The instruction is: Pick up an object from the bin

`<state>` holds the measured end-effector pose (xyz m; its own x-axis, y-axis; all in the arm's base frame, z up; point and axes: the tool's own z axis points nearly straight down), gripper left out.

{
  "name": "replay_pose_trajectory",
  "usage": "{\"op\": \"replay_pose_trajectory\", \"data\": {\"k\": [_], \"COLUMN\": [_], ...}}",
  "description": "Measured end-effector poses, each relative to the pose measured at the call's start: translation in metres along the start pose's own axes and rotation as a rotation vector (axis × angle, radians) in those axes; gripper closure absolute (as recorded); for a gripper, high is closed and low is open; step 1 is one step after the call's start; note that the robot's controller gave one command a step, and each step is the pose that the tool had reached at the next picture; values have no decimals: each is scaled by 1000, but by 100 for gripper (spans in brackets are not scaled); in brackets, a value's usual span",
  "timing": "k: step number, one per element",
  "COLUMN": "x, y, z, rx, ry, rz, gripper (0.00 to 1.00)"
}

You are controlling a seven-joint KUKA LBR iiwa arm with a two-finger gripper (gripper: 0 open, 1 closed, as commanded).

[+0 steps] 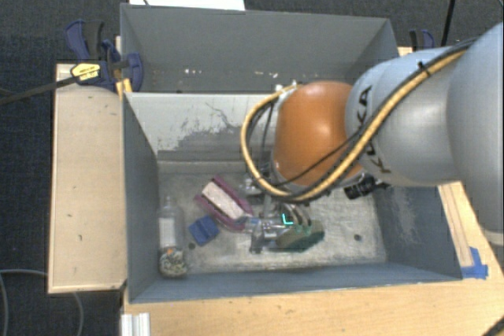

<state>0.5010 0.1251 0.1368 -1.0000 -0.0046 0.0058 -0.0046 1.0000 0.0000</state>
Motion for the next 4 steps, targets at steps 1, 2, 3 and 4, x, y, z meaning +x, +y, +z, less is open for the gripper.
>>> {"op": "replay_pose_trajectory", "data": {"k": [1,2,3,4], "x": [-23,0,-1,-22], "y": [-30,-56,-56,-65], "z": [65,64,63,-83], "rx": [-2,-1,-2,4], "ry": [-13,-15,-17,-14], "rz": [-136,-244,-239,-792], "gripper": [0,0,100,100]}}
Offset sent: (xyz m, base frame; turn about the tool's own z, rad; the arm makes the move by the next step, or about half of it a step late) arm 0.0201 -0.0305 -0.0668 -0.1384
